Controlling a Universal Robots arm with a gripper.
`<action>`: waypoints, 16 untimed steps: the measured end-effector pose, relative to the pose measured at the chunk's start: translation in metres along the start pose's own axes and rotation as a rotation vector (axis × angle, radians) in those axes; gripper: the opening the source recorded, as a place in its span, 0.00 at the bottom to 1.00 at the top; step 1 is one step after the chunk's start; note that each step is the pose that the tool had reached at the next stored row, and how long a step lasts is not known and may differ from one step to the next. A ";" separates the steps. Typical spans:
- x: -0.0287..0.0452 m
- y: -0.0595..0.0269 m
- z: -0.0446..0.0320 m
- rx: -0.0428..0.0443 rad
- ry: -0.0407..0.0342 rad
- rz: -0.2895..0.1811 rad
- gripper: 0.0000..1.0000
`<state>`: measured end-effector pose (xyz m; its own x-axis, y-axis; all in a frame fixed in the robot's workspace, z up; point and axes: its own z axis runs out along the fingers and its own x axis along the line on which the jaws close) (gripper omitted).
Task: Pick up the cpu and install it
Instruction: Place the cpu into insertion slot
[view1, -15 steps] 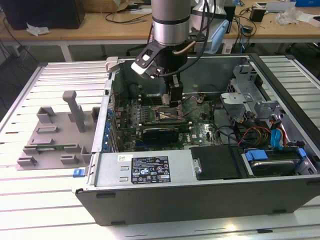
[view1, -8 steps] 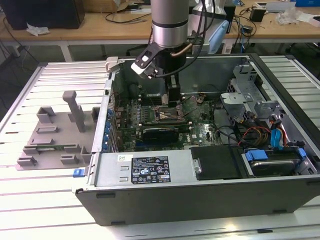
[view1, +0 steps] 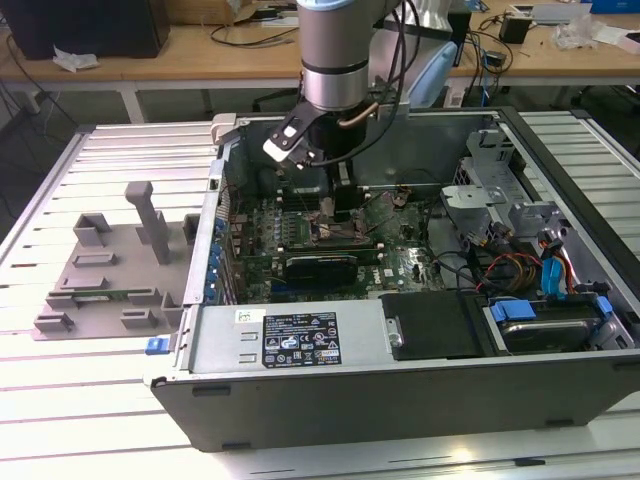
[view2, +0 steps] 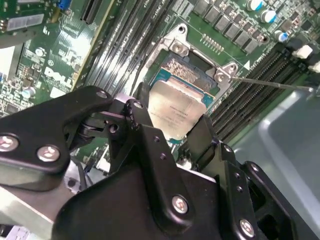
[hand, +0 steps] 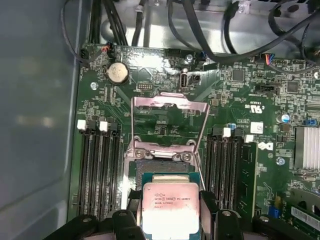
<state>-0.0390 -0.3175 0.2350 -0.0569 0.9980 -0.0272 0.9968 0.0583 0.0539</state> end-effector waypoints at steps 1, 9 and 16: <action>0.0009 -0.0003 0.0065 0.0003 -0.0050 0.000 0.55; 0.0115 -0.0023 0.0346 0.0025 -0.0124 0.068 0.55; 0.0114 -0.0025 0.0361 0.0019 -0.0113 0.048 0.55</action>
<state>-0.0401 -0.3072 0.1986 -0.0089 0.9993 -0.0359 0.9985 0.0108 0.0534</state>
